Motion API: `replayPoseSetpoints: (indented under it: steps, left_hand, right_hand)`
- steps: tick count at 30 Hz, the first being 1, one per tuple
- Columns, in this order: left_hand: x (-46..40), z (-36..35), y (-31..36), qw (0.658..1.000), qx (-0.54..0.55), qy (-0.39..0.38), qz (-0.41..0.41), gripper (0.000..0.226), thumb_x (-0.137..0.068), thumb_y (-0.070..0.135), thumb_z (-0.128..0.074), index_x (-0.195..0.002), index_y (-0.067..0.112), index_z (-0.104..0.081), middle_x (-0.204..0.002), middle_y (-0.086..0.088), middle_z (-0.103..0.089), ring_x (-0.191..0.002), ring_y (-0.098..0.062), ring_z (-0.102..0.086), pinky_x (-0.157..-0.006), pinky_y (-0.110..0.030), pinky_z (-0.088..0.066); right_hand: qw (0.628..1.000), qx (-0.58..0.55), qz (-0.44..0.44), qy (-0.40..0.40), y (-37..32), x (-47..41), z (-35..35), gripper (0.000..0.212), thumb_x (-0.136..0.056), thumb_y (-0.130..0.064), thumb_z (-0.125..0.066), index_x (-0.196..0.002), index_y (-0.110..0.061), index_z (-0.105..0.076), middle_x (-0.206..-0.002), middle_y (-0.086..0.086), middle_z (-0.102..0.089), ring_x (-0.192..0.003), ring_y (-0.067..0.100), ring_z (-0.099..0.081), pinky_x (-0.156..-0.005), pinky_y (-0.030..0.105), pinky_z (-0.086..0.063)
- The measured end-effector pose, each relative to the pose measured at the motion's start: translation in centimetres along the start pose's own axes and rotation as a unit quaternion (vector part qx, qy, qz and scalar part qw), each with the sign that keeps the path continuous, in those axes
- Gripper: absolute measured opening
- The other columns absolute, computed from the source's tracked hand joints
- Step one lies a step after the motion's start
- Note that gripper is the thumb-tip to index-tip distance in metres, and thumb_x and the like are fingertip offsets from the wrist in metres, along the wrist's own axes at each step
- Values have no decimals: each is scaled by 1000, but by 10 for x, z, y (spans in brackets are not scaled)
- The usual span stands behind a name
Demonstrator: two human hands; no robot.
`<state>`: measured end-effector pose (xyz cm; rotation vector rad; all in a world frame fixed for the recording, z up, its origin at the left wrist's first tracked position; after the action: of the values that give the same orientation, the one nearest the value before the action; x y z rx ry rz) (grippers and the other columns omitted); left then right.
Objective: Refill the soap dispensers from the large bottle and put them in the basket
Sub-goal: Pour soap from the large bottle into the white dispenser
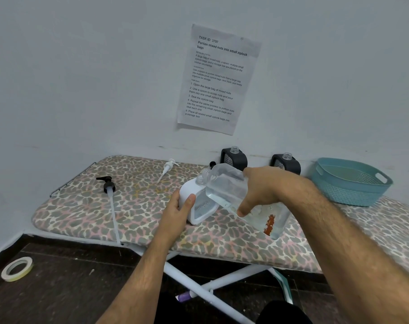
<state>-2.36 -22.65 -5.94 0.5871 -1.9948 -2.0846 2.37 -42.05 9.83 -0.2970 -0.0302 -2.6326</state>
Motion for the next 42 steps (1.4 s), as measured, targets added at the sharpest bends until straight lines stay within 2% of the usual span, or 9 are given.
replayPoseSetpoints:
  steps: [4, 10, 14, 17, 25, 29, 32, 34, 42]
  left_hand:
    - [1, 0, 2, 1000, 0, 2, -4, 54, -83, 59, -55, -131, 33, -53, -120, 7, -67, -103, -5, -67, -77, -24, -54]
    - [1, 0, 0, 1000, 3, 3, 0, 55, -82, 60, -56, -131, 34, -53, -122, 5, -67, -106, -10, -67, -79, -26, -54]
    - [2, -1, 3, 1000, 6, 3, -2, 59, -83, 57, -55, -136, 29, -52, -121, 4, -66, -100, -5, -68, -71, -20, -55]
    - [3, -1, 5, 1000, 5, 4, -4, 60, -83, 56, -54, -136, 28, -52, -120, 4, -67, -97, -3, -69, -67, -19, -54]
    - [1, 0, 1, 1000, 2, 7, -1, 60, -83, 58, -55, -136, 30, -52, -123, 5, -66, -105, -8, -67, -83, -28, -55]
    - [2, -1, 3, 1000, 2, 7, 2, 58, -81, 59, -55, -132, 33, -53, -121, 7, -67, -102, -5, -68, -78, -23, -54]
    - [2, 0, 3, 1000, -4, 7, 1, 60, -83, 58, -55, -135, 29, -52, -123, 5, -66, -104, -7, -67, -77, -23, -53]
    - [3, 0, 5, 1000, -10, 7, -1, 59, -83, 58, -53, -135, 30, -52, -121, 5, -66, -102, -8, -67, -68, -20, -52]
    - [5, -1, 8, 1000, -15, 9, 3, 55, -88, 54, -52, -137, 29, -50, -120, 4, -66, -95, -7, -66, -56, -15, -50]
  right_hand:
    - [1000, 3, 2, -1, 0, 1, 1, 90, -64, -55, -85, -136, -22, -45, -125, -1, -59, -95, 19, -49, -90, 37, -49]
    - [1000, 4, 0, 1, 0, 0, 1, 89, -62, -56, -86, -135, -23, -46, -112, -4, -57, -94, 20, -50, -88, 36, -49]
    - [1000, 3, 0, 3, 0, -1, 0, 89, -62, -57, -85, -135, -23, -46, -120, -3, -59, -95, 19, -50, -89, 37, -49]
    - [1000, 5, 1, 4, 1, -1, 0, 88, -62, -57, -85, -133, -23, -47, -112, -4, -57, -95, 19, -50, -89, 37, -49]
    - [1000, 7, -1, 3, 0, -2, 0, 89, -62, -57, -86, -134, -23, -46, -121, -3, -60, -94, 18, -50, -88, 36, -49]
    - [1000, 9, -2, 3, 0, -1, 0, 90, -61, -57, -86, -134, -24, -46, -121, -3, -60, -94, 18, -50, -89, 37, -50]
    - [1000, 10, -1, 4, 0, -1, 1, 89, -60, -58, -86, -133, -24, -47, -108, -5, -55, -95, 19, -51, -88, 37, -50]
    - [1000, 9, 1, 4, -1, -1, 2, 88, -61, -57, -86, -133, -23, -47, -105, -6, -53, -95, 19, -51, -88, 37, -50]
    - [1000, 8, 1, 5, -1, 1, 3, 90, -62, -56, -86, -136, -23, -45, -122, -2, -60, -96, 19, -50, -92, 38, -50]
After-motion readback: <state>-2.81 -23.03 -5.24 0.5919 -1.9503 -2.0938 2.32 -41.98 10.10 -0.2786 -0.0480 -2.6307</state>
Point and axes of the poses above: each hand's wrist, its own x-axis away from the middle knuckle, its own z-axis out of the back of the hand, y = z × x, the point moved 5 cm from there along -x, towards the middle knuckle
